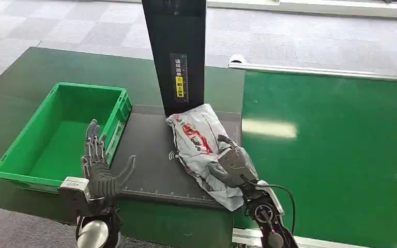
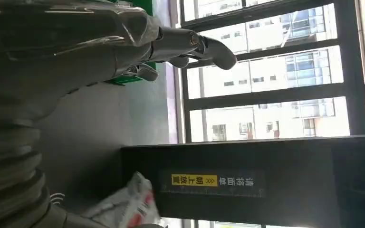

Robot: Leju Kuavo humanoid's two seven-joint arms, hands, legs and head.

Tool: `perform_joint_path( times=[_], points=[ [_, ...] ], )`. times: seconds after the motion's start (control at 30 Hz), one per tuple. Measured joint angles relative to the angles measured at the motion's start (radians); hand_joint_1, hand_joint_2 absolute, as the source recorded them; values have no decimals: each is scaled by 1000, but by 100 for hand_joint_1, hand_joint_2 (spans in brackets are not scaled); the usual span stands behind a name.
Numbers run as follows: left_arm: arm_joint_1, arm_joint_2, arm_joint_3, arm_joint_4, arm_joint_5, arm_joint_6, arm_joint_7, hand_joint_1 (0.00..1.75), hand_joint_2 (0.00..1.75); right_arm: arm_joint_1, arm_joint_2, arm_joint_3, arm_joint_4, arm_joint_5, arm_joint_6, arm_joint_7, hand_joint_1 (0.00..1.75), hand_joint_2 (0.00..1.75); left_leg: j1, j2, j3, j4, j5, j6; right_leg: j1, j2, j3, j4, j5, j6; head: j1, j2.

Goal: Moved the parcel from conveyor to table for the left to box.

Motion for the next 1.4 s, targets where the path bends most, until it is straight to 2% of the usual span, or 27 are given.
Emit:
perform_joint_path(
  times=[0.2, 0.3, 0.4, 0.63, 0.73, 0.87, 0.97, 1.1, 1.2, 1.4],
  points=[
    [0, -4, 0, -1, -15, -4, 8, 0, 175, -3, -2, 12, 11, 16, 3, -39, 0, 175, 0, 0, 0, 0, 0, 0, 0, 0, 0, 0, 0, 0, 0, 0],
    [0, -7, 0, -1, -18, -17, 8, 0, 175, -5, -4, 30, 11, 21, 5, -147, 0, 175, 0, 0, 0, 0, 0, 0, 0, 0, 0, 0, 0, 0, 0, 0],
    [2, -11, 0, 0, -19, -26, 6, 0, 175, -5, -4, 43, 10, 23, 2, -188, 0, 175, 0, 0, 0, 0, 0, 0, 0, 0, 0, 0, 0, 0, 0, 0],
    [8, -11, 0, -1, -19, -35, 4, 0, 175, -5, -3, 48, 7, 21, -4, -214, 0, 175, 0, 0, 0, 0, 0, 0, 0, 0, 0, 0, 0, 0, 0, 0],
    [9, -11, -2, 0, -23, -46, -2, 0, 175, -2, -2, 47, -8, -8, -40, -304, 0, 175, 0, 0, 0, 0, 0, 0, 0, 0, 0, 0, 0, 0, 0, 0],
    [-10, -13, -28, 29, -57, -63, -11, 0, 175, 30, 17, 22, -126, -113, -180, -473, 0, 175, 0, -2, 0, 0, 0, 0, 0, -1, -1, 0, 0, 0, 0, 0],
    [-53, -13, -57, 81, -113, -82, -3, 0, 175, 63, 25, -14, -266, -211, -308, -527, 0, 175, 0, -2, 0, 0, 0, 0, 0, -1, -1, 0, 0, 0, 0, 0],
    [-149, -24, -99, 204, -260, -145, 77, 0, 175, 114, 25, -86, -440, -302, -420, -561, 0, 175, -1, -3, 0, 1, 0, 0, -1, -1, 0, 0, 0, 0, 1, 0],
    [-208, -38, -116, 292, -295, -150, 84, 0, 175, 144, 24, -143, -526, -327, -426, -563, 0, 175, -1, 1, 1, 1, 0, 0, -1, 1, 0, 0, 1, 0, 0, 0],
    [-255, -53, -125, 378, -301, -150, 79, 0, 175, 168, 24, -184, -599, -328, -423, -570, 0, 175, 0, 1, 2, 0, 0, 0, 0, 1, 0, 0, 1, -1, 0, 0]
  ],
)
